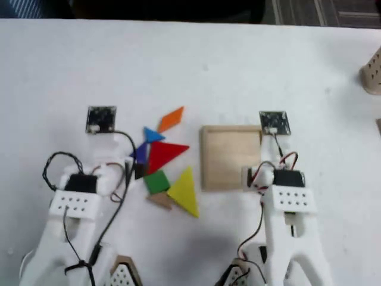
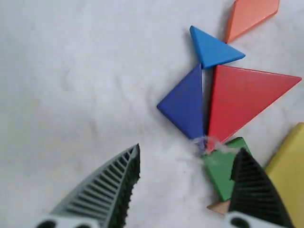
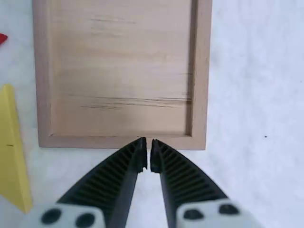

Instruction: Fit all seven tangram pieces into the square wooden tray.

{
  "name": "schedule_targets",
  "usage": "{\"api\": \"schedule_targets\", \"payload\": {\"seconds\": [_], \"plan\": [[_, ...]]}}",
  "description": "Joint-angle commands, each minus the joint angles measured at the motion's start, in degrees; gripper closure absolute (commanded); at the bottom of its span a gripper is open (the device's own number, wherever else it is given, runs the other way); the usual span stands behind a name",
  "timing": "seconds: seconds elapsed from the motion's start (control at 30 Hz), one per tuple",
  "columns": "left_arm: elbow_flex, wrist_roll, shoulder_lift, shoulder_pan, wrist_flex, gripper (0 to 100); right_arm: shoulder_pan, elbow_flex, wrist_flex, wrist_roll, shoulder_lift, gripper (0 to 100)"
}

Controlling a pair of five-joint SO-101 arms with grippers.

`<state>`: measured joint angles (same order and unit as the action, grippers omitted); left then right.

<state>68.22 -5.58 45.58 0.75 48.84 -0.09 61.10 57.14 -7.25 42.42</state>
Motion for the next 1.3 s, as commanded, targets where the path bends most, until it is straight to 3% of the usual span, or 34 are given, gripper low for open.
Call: {"api": "schedule_targets", "payload": {"seconds": [0.0, 0.17, 0.27, 0.43, 0.73, 0.97, 1.13, 1.27], "plan": [[-4.0, -1.0, -1.5, -0.7, -1.7, 69, 0.7, -0.3, -0.9, -0.8, 1.9, 98.1], [-10.3, -1.6, -13.0, 2.4, -1.4, 69, 1.6, -0.3, -2.1, -0.7, 2.2, 98.1], [-13.1, -1.1, -18.7, 5.4, -1.7, 69, 5.8, -0.5, -6.2, -0.6, 1.8, 97.9], [-13.9, -1.1, -19.5, 11.5, -1.8, 69, 6.6, -0.5, -9.2, -0.5, 0.8, 87.2], [-13.9, -1.1, -19.9, 22.3, -2.0, 69, 6.5, -9.4, -14.4, -0.9, -16.9, 88.9], [-13.5, -1.1, -19.9, 23.9, -3.4, 69, 8.4, -22.9, -12.5, -4.7, -36.1, 89.3], [-13.5, -1.1, -20.0, 23.7, -3.4, 69, 2.4, -25.1, -6.8, -8.4, -39.6, 89.9], [-13.5, -1.1, -20.0, 23.7, -3.4, 69, 0.5, -25.0, -6.5, -8.9, -40.0, 98.1]]}}
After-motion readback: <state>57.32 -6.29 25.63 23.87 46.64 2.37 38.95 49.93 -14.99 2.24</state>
